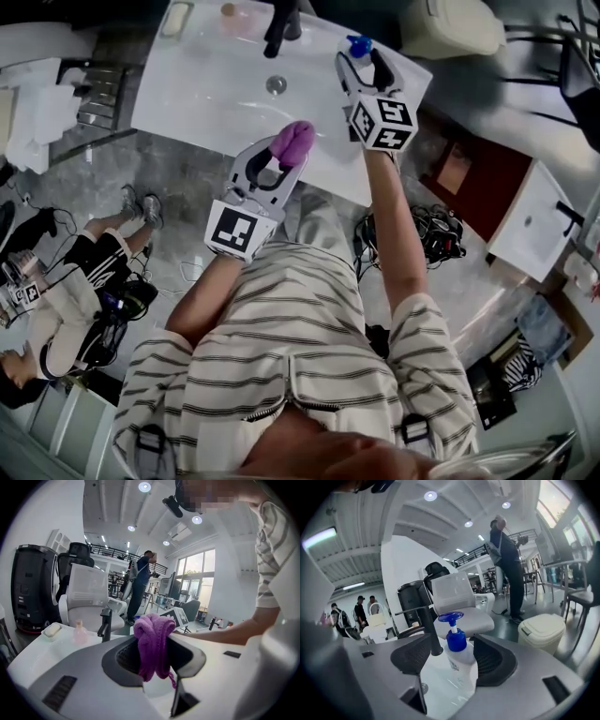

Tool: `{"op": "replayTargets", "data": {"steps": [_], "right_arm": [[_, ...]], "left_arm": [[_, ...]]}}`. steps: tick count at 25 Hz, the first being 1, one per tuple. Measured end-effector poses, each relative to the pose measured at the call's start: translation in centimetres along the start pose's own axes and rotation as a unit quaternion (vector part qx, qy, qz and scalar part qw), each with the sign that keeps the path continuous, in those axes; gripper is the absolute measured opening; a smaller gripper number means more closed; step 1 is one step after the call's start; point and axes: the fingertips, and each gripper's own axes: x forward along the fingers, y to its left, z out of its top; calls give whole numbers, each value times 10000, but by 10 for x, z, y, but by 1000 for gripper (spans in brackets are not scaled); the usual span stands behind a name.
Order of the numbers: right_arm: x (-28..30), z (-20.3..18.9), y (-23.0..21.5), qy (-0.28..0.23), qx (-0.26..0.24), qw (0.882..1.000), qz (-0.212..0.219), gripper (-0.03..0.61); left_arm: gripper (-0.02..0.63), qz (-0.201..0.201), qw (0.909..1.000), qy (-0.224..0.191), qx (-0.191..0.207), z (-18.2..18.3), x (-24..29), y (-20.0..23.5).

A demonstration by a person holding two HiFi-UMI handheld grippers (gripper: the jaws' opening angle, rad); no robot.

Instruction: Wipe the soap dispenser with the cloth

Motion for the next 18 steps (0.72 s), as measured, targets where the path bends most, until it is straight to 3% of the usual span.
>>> {"op": "replayTargets", "data": {"steps": [3,10,18], "right_arm": [[-1,-5,0,66,-446,9990,35,276],[-15,8,4,-74,-690,9973,-219,279],[-58,37,26,-341,-771,9963,-166,275]], "left_arm": [[135,-6,10000,25,61,0,-3,-1],[135,70,9999,-28,105,1,-8,1],[133,162,9991,-303,227,27,-15,0]]}}
